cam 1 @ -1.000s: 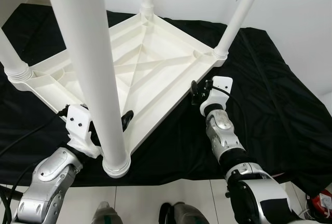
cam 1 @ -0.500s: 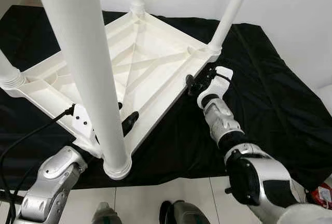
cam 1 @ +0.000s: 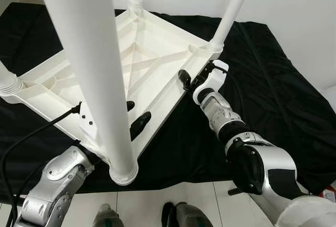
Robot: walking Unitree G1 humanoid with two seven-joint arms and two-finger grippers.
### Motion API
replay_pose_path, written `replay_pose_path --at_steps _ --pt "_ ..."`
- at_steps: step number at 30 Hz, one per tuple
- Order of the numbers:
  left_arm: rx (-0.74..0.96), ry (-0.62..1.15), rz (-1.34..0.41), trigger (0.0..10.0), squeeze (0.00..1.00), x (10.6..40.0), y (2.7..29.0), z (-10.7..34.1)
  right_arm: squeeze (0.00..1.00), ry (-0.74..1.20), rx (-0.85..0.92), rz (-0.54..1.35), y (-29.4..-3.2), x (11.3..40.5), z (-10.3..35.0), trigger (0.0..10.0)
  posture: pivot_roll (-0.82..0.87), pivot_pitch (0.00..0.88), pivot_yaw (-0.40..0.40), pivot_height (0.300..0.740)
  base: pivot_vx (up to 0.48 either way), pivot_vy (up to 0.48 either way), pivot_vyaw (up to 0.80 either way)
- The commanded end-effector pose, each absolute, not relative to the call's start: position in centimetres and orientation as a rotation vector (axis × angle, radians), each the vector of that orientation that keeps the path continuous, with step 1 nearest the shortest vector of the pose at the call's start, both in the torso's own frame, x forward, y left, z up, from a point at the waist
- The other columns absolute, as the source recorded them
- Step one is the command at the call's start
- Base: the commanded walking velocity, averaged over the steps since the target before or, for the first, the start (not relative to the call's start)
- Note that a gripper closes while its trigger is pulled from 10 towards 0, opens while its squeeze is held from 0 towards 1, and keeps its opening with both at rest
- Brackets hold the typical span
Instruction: Building children table
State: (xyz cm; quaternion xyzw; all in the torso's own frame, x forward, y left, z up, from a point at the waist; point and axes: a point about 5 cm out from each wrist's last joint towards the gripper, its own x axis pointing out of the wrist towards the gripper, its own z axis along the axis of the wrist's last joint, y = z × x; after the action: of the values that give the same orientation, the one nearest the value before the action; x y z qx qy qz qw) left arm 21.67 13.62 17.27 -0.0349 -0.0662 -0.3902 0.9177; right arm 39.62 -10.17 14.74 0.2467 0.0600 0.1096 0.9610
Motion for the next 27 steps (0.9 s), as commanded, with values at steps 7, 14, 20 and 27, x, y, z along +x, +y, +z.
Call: replay_pose_path --at_steps 7,14,20,27 --pt "-0.103 -0.132 -0.913 10.0 0.00 20.3 12.2 18.1 0.00 0.148 0.482 0.307 -8.7 39.8 15.5 10.0 0.18 0.128 -0.087 0.740 0.000 0.000 0.00" --pt "-0.120 -0.142 -0.887 10.0 0.00 20.1 12.1 18.7 0.00 0.149 0.429 0.335 -8.0 40.0 16.0 10.0 0.19 0.128 -0.084 0.740 0.000 0.000 0.00" --pt "-0.146 -0.158 -0.877 10.0 0.00 19.8 11.2 19.5 0.00 0.106 0.391 0.351 -7.0 40.2 17.2 10.0 0.19 0.129 -0.082 0.740 0.000 0.000 0.00" --pt "-0.188 -0.133 -0.924 10.0 0.00 19.6 10.6 19.7 0.00 0.131 0.417 0.428 -5.1 39.7 16.8 10.0 0.17 0.132 -0.065 0.740 0.000 0.000 0.00"
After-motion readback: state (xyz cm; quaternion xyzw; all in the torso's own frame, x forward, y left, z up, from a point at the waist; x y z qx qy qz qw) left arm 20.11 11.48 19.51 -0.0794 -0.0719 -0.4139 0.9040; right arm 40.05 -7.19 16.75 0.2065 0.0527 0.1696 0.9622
